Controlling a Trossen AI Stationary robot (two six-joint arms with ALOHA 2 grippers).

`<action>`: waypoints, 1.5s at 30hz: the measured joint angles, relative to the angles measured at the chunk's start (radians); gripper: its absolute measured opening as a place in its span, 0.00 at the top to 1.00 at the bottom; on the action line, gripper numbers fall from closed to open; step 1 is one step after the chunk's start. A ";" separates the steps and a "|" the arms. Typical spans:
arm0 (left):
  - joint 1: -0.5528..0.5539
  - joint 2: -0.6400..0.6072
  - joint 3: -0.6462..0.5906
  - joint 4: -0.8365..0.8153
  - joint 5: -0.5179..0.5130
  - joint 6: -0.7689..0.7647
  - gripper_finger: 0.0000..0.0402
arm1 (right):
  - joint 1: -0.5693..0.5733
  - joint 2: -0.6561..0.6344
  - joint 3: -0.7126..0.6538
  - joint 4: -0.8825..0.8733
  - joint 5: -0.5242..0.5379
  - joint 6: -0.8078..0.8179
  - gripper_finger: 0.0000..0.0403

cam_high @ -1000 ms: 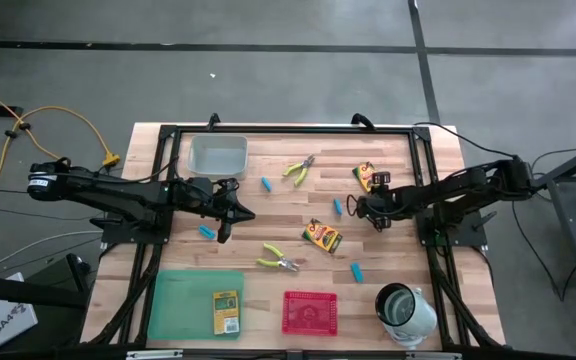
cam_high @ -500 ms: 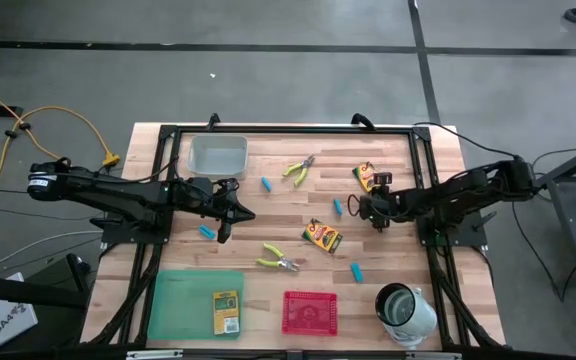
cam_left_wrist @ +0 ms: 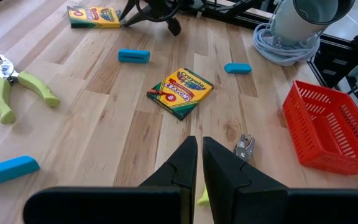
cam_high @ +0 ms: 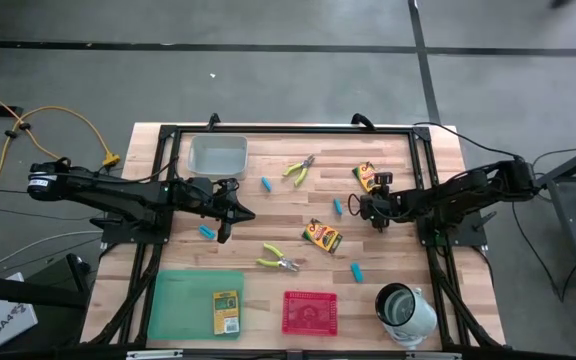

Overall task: Pick & Place School Supplies
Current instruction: Put the yellow crayon box into the green bin

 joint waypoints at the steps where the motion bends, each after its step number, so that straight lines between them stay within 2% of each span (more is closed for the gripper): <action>1: 0.000 0.000 0.000 0.000 0.000 0.000 0.94 | 0.000 0.000 0.000 0.000 -0.004 0.003 0.88; 7: 0.000 0.000 0.000 0.000 0.000 0.000 0.94 | 0.000 0.000 -0.001 -0.003 -0.026 0.005 0.98; 20: 0.000 0.000 0.000 0.000 0.000 0.000 0.94 | 0.038 -0.001 0.006 -0.008 0.006 -0.001 0.99; 28: 0.000 0.000 0.000 0.001 0.000 0.000 0.94 | 0.063 0.000 0.089 -0.016 0.018 -0.004 0.99; 45: 0.000 0.000 0.000 0.001 0.000 0.000 0.94 | 0.063 -0.002 0.342 -0.124 0.091 -0.320 0.99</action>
